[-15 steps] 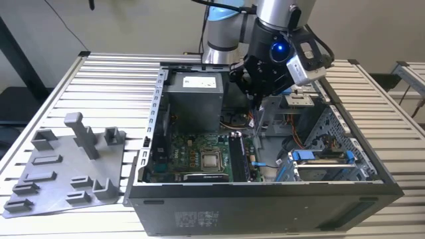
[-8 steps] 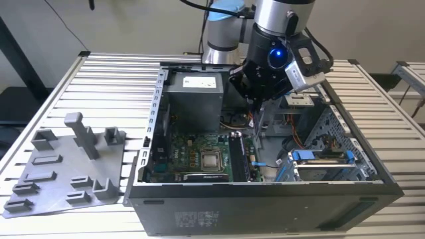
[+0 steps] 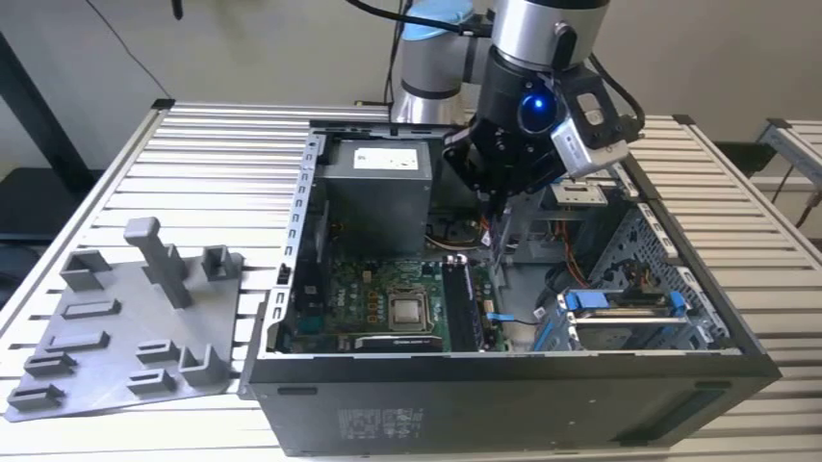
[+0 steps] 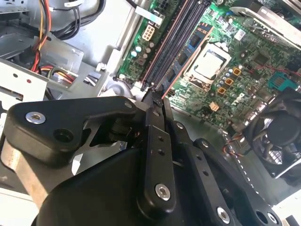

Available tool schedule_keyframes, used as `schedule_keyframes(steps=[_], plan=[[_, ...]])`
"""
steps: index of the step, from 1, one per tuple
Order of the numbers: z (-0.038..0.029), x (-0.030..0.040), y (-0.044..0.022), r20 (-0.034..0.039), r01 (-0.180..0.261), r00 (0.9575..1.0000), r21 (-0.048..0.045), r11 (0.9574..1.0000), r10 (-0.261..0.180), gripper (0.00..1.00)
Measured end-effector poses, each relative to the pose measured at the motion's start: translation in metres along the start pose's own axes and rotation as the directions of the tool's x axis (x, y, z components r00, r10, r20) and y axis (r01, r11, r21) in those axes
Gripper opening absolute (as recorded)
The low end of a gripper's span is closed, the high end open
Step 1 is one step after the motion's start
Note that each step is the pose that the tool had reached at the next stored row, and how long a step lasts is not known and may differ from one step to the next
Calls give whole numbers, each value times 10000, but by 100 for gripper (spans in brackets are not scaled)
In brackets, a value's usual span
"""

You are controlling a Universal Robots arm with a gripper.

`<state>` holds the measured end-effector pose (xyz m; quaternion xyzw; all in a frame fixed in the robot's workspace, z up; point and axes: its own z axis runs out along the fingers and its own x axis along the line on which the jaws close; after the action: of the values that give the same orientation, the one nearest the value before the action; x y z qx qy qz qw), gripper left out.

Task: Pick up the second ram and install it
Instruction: 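Insert the second ram into the second slot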

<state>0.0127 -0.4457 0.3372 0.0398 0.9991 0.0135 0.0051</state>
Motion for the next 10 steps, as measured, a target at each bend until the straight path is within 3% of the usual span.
schedule_keyframes(steps=[10], plan=[[66, 57, -37, -50, -1, 10000, 7, 10000, 1, 14]])
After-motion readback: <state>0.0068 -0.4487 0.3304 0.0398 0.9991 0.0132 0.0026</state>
